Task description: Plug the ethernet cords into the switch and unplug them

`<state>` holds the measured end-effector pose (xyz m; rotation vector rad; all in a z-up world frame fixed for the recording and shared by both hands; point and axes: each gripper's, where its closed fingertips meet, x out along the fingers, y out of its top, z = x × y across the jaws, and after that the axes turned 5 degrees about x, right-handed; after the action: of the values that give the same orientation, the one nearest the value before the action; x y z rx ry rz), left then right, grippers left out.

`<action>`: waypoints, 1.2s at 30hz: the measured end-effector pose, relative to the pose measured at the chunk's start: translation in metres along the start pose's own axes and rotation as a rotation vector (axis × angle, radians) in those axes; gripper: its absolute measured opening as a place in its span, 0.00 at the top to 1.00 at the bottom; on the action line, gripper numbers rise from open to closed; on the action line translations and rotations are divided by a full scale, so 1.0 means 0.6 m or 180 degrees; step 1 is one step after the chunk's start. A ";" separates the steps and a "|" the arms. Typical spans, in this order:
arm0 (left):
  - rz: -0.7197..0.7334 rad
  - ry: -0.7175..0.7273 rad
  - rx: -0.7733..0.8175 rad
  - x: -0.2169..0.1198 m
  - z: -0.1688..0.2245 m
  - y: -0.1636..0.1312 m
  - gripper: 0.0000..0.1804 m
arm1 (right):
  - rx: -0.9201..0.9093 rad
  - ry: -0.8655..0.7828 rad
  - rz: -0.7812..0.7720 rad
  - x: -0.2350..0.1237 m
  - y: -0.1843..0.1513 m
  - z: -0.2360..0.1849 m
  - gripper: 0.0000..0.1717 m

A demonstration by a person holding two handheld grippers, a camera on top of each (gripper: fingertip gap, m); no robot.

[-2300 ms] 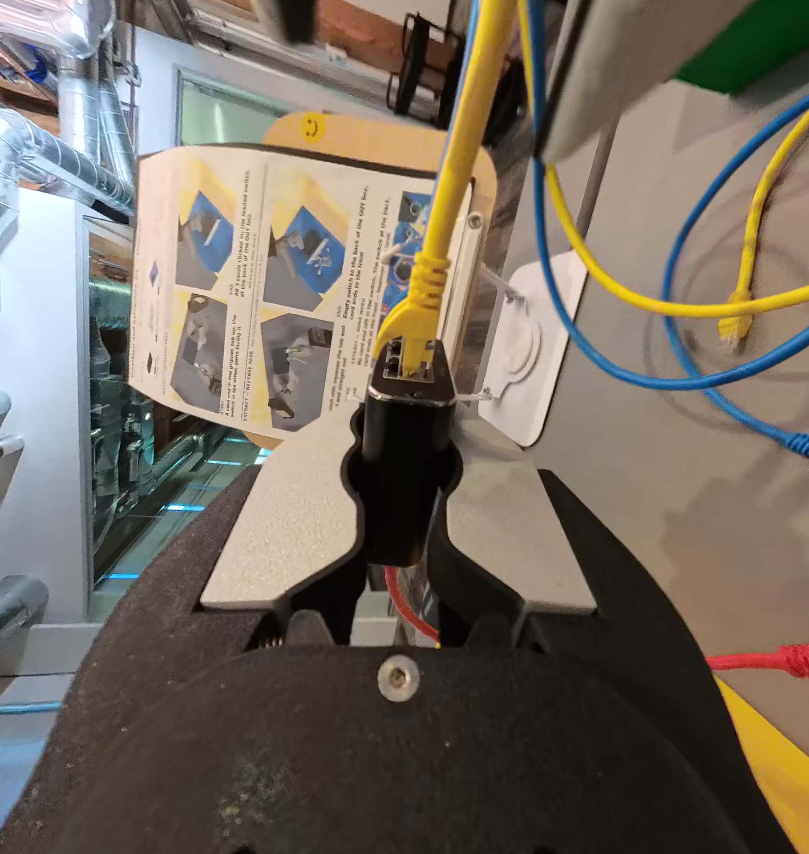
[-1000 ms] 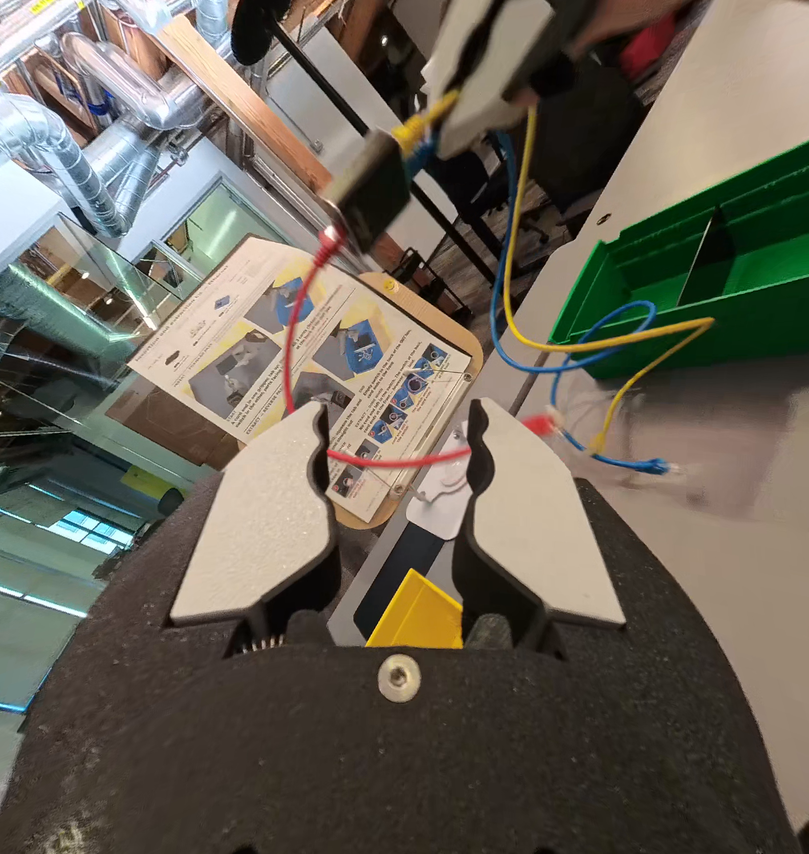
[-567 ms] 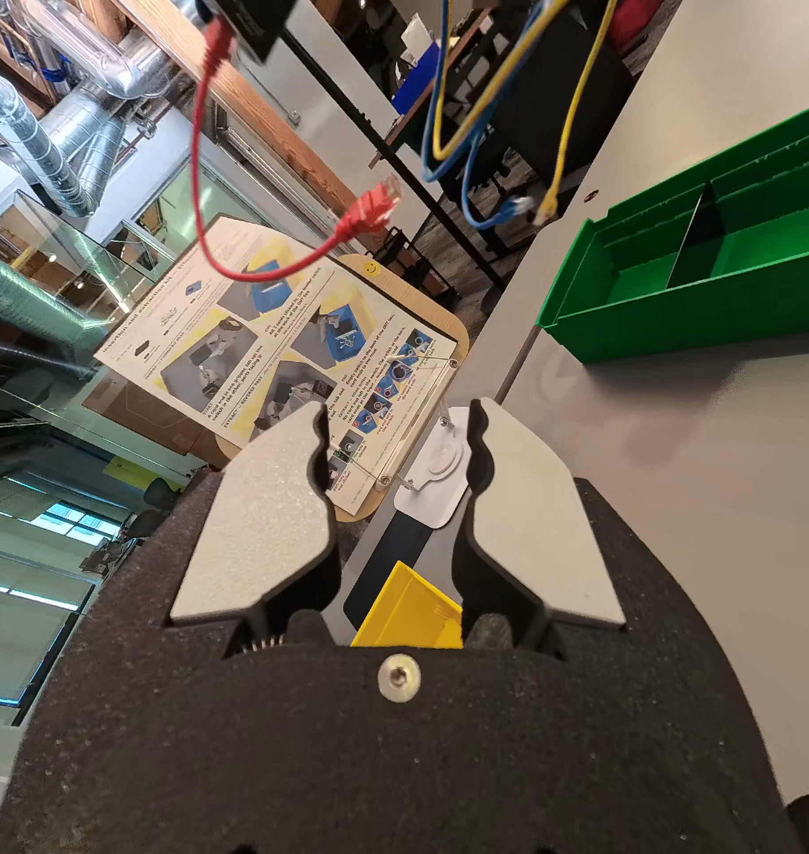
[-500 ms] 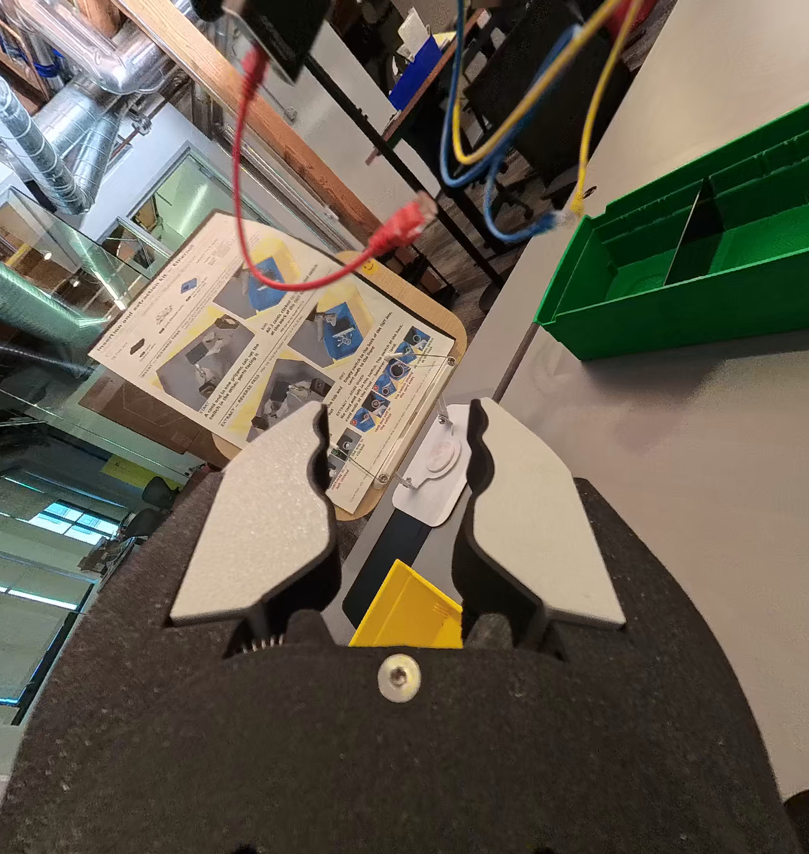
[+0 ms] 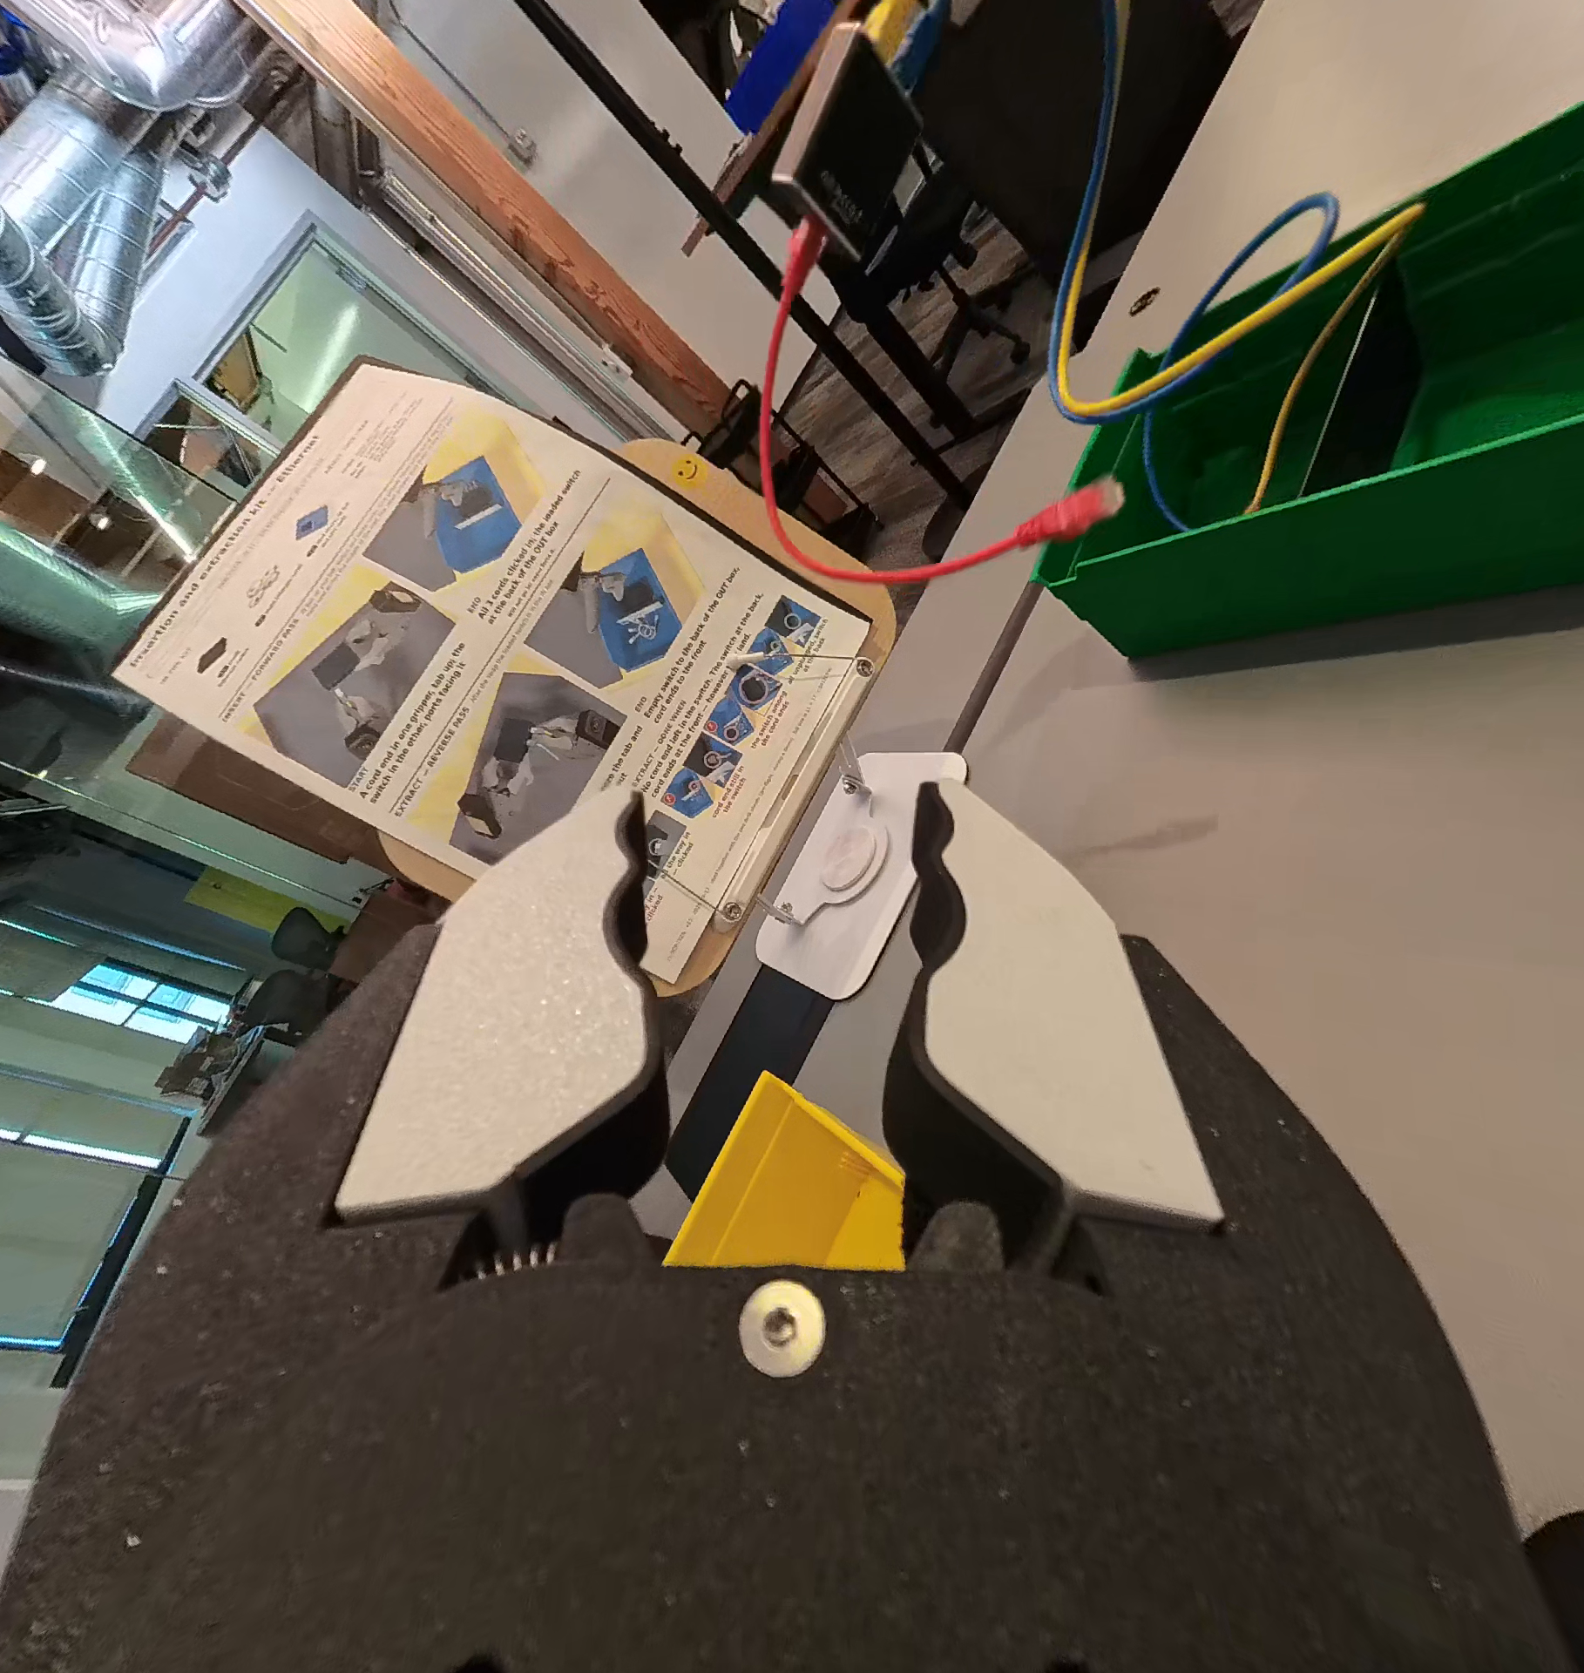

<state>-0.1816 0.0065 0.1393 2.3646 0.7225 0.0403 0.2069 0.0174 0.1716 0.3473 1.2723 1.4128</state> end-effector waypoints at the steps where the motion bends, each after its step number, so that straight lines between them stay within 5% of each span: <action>1: -0.0019 -0.0013 0.0009 0.003 0.002 -0.002 0.69 | 0.0078 0.0051 0.0036 -0.006 -0.015 0.001 0.96; 10: -0.0142 -0.0166 0.0076 0.035 0.025 -0.011 0.69 | 0.0318 -0.0064 -0.0280 -0.056 -0.177 0.014 0.96; 17: -0.0243 -0.0266 0.0178 0.050 0.047 -0.013 0.69 | 0.0038 -0.0050 -0.1179 -0.056 -0.277 -0.001 0.96; 23: -0.0283 -0.0319 0.0226 0.060 0.059 -0.012 0.70 | -0.0335 0.0006 -0.1339 -0.029 -0.254 -0.026 0.96; 28: -0.0332 -0.0349 0.0249 0.066 0.065 -0.017 0.70 | -0.0909 0.0309 -0.1984 0.013 -0.218 -0.085 0.95; 36: -0.0410 -0.0384 0.0346 0.071 0.075 -0.020 0.70 | -0.0379 0.0781 -0.2938 0.090 -0.215 -0.127 0.95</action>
<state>-0.1421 0.0095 0.0904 2.3933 0.8347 -0.2002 0.1972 -0.0036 0.0139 -0.4715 1.2808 0.7292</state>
